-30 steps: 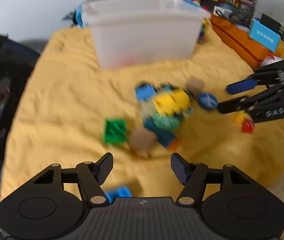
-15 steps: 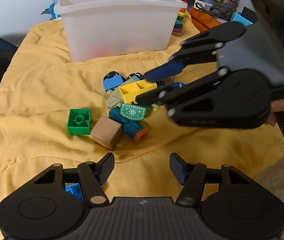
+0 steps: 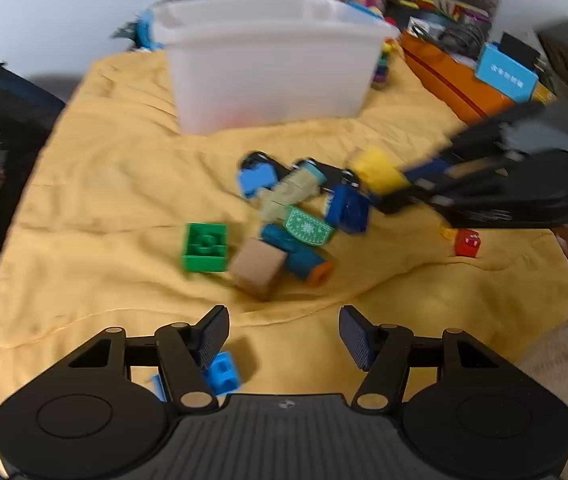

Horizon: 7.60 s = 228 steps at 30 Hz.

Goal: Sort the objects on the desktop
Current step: 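Grasp the blue Duplo brick with the left gripper while the right grasps the yellow brick, then carry both bricks over the white bin and open both grippers, then grasp a wooden cube with the left gripper while the right grasps another wooden cube, then carry both wooden cubes over the white bin and open both grippers, then grasp the teal figure with the left gripper while the right grasps the olive figure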

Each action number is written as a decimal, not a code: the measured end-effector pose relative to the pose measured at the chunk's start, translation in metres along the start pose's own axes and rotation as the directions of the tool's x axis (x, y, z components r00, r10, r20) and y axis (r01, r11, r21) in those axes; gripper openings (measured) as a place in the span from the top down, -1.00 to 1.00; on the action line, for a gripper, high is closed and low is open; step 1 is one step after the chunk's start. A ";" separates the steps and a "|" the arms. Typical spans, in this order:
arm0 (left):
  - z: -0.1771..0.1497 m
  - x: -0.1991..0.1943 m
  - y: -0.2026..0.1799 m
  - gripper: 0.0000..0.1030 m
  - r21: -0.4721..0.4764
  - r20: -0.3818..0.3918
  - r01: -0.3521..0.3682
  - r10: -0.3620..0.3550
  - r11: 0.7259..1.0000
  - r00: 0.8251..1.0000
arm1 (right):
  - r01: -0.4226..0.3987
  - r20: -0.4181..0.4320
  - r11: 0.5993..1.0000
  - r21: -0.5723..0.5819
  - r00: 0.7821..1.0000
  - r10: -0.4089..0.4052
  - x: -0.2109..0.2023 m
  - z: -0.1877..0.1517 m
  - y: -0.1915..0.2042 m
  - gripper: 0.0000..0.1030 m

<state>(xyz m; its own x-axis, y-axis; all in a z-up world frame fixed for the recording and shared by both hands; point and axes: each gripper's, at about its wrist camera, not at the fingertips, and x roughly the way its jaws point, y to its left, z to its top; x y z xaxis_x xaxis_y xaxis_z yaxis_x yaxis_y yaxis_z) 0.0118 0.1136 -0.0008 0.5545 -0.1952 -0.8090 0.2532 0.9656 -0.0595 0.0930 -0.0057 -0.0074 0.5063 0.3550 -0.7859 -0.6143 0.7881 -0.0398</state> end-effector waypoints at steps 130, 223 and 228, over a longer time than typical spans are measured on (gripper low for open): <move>0.027 0.054 -0.024 0.27 0.247 0.000 -0.079 0.081 0.966 0.997 | 0.091 -0.003 0.980 0.179 0.996 -0.092 -0.023 -0.024 -0.025 0.10; 0.177 0.004 -0.004 -0.26 0.090 0.305 -0.177 0.142 0.980 0.942 | 0.240 0.216 0.953 0.186 0.936 -0.278 -0.042 0.110 -0.098 0.14; 0.120 0.012 -0.006 -0.26 0.075 0.169 -0.115 0.101 0.991 0.980 | 0.242 0.226 0.953 0.182 0.933 -0.280 -0.057 0.075 -0.086 0.13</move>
<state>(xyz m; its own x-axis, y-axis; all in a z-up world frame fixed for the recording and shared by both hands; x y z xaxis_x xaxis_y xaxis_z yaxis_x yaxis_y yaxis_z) 0.1121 0.0844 0.0596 0.7029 -0.1228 -0.7006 0.2464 0.9660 0.0780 0.1621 -0.0559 0.0876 0.7815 0.2240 -0.5823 -0.3526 0.9285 -0.1161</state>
